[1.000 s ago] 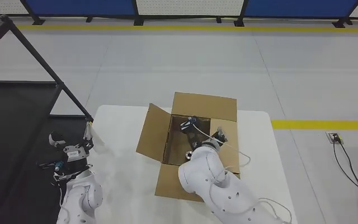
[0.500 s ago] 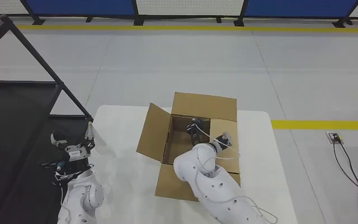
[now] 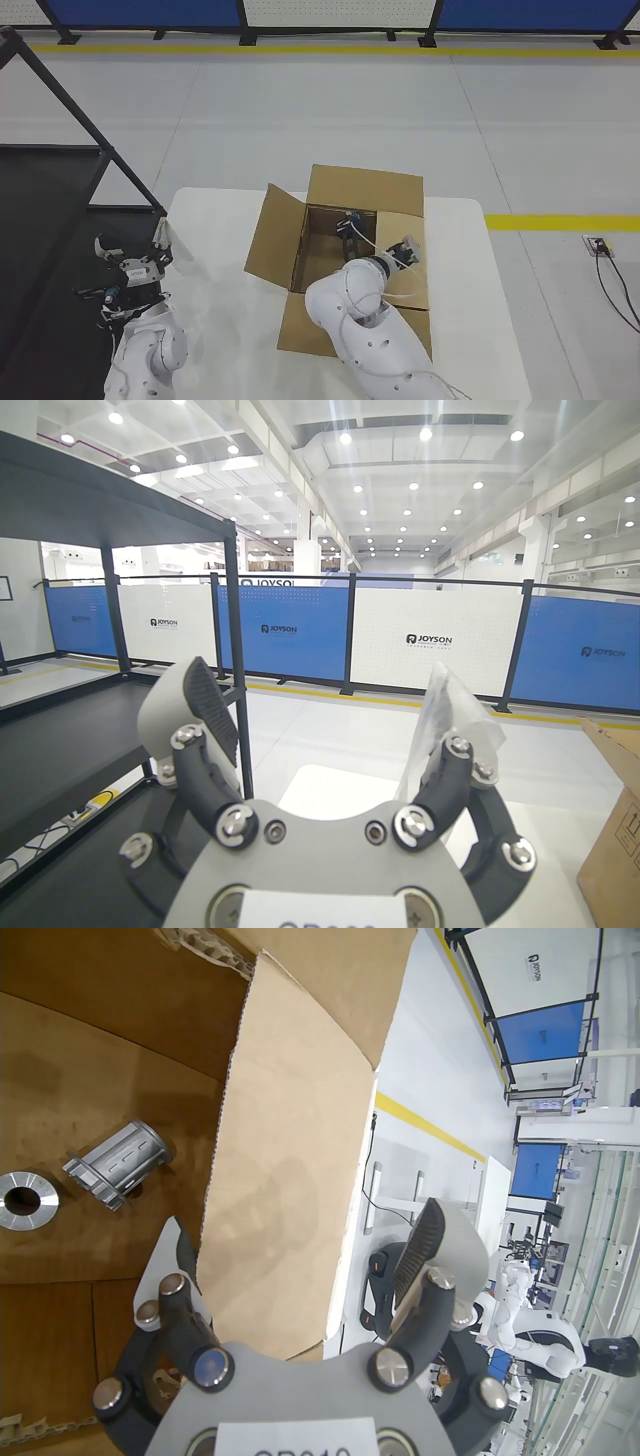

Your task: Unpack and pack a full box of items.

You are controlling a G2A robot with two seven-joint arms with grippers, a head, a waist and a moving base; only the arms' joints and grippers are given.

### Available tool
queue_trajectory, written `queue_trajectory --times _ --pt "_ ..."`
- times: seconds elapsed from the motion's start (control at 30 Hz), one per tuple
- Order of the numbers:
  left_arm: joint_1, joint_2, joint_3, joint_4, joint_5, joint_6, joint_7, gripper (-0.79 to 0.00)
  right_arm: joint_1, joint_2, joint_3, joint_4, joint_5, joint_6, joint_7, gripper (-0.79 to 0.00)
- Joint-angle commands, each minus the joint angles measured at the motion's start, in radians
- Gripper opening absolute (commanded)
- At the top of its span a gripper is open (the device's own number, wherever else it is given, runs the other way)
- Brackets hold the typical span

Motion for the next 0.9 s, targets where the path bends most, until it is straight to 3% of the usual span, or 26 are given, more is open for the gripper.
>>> queue_trajectory --times 0.0,0.37,0.87 --pt "-0.003 0.000 0.002 0.003 -0.001 -0.003 -0.001 0.000 -0.020 -0.008 0.017 -0.028 -0.037 -0.010 0.000 0.000" --pt "-0.022 -0.002 0.023 0.013 0.011 -0.013 -0.007 0.000 -0.122 -0.053 0.087 -0.203 -0.220 -0.074 0.000 0.000" --pt "-0.044 -0.003 0.045 0.018 0.025 -0.015 -0.017 0.000 -0.189 -0.099 0.214 -0.357 -0.384 -0.080 0.000 0.000"
